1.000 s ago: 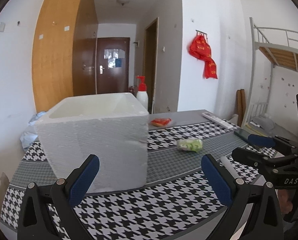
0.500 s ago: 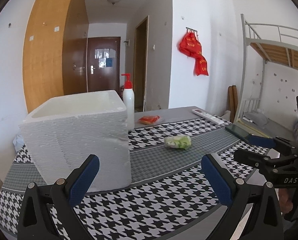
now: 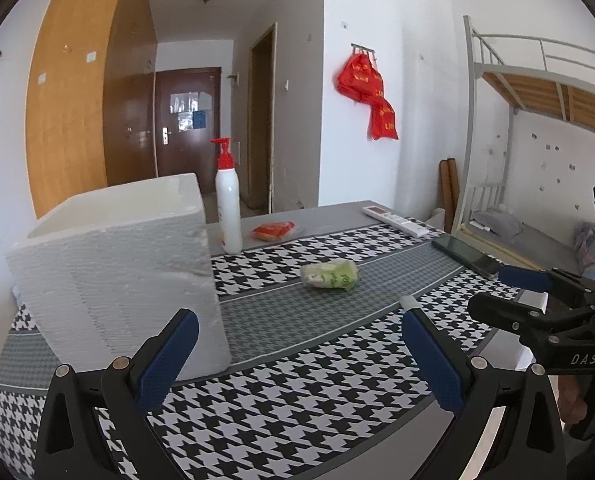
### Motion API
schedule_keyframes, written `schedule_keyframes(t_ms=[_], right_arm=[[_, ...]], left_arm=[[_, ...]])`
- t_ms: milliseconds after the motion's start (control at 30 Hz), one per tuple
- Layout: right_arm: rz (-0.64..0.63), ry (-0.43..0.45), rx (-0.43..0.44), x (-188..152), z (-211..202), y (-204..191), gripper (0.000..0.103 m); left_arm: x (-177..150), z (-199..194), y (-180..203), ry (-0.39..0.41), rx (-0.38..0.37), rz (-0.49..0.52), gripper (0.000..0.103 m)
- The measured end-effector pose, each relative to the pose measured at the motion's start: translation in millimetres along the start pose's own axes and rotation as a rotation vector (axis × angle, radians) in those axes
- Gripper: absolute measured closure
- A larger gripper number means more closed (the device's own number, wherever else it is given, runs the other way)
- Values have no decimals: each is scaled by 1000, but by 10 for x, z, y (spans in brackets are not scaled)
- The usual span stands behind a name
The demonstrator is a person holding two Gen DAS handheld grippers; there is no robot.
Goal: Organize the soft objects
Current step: 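Move the right tool toward the white plastic stick while the left tool approaches the green-wrapped packet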
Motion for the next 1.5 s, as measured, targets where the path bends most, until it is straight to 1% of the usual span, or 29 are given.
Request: schedule_keyframes(t_ms=[400, 667, 1167, 1500], right_arm=[[23, 1, -27, -45, -52, 153, 11], [42, 3, -39, -60, -47, 285, 11], [62, -15, -27, -101, 85, 453, 11], [65, -48, -4, -143, 248, 514, 11]], left_arm=[[48, 131, 166, -22, -17, 29, 1], [153, 259, 232, -31, -3, 44, 1], [202, 479, 273, -44, 13, 52, 1], [243, 748, 245, -89, 31, 42, 1]])
Point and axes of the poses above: each gripper's, at about its wrist camera, not at the fingertips, and z roughly the way its jaws point, y to its right, x to its top, the point moved 9 cm from there along z, roughly the way its jaws point, and after that the axes turned 8 degrees about -x, right-handed, at the moved point
